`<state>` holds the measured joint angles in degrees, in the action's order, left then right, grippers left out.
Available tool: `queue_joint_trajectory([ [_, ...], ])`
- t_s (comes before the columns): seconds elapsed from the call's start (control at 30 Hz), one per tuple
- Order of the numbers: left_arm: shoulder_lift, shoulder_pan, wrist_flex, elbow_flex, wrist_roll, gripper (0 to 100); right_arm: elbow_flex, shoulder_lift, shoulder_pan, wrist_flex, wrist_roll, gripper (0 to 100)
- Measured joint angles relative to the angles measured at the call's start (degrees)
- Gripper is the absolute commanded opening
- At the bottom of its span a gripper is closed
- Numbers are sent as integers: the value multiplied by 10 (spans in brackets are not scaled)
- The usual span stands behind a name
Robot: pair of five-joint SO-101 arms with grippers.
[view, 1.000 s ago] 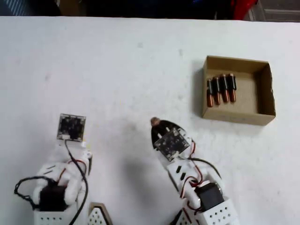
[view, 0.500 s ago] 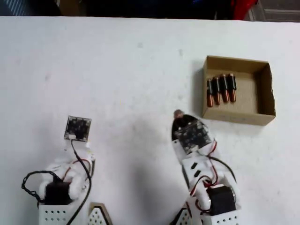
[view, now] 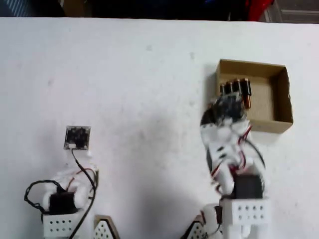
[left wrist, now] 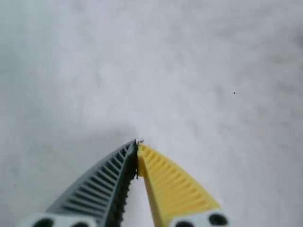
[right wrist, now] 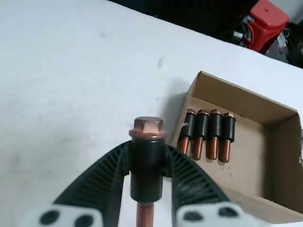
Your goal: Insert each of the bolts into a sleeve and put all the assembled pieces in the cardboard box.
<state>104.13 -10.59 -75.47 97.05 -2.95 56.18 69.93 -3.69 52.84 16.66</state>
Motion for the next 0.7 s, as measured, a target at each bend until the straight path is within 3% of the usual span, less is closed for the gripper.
queue_joint_trajectory([
  [0.7, 0, -5, 1, 0, 0, 24, -314, -555, 170, -97, -8, 17],
])
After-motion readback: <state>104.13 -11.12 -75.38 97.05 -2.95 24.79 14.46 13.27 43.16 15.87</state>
